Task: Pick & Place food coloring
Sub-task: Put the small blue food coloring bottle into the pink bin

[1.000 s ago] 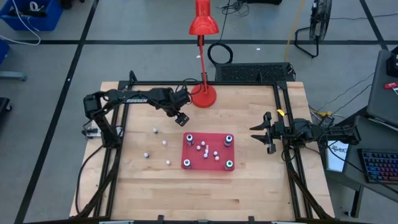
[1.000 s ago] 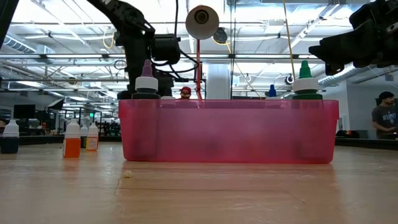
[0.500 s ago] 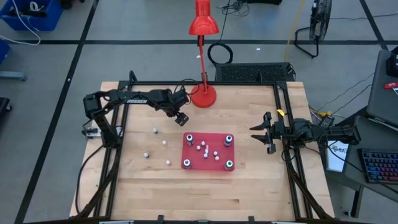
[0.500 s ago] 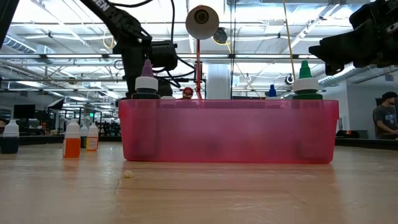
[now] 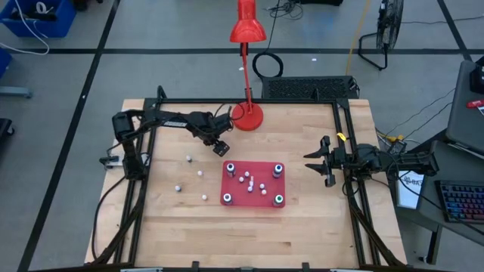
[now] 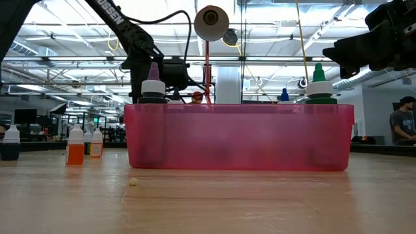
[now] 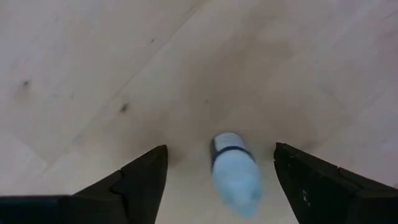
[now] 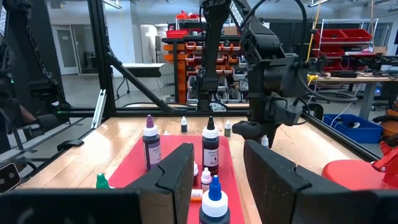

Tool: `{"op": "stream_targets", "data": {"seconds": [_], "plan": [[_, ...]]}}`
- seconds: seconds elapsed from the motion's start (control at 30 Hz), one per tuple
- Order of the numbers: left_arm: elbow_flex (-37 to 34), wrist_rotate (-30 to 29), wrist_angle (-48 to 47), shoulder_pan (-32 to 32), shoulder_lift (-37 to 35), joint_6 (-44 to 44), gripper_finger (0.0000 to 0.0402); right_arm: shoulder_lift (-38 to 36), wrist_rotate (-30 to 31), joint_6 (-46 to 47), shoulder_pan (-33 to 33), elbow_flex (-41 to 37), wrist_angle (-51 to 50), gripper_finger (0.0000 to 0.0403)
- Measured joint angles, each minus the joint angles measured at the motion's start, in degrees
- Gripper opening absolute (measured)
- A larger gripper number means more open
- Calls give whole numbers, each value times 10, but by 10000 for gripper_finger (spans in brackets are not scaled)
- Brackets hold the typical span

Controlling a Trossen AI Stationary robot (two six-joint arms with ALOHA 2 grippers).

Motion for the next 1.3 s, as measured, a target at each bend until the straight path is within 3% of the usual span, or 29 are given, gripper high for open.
{"op": "stream_targets", "data": {"seconds": [0.5,0.73,1.17,1.3], "plan": [[41,-12,-23,0,4,37,292,0,0,0,0,0,0,130],[42,-14,-66,0,4,37,292,0,0,0,0,0,0,130],[43,-18,-62,-1,4,36,291,0,0,0,0,0,0,130],[43,-14,-62,-1,4,36,272,0,0,0,0,0,0,130]]}}
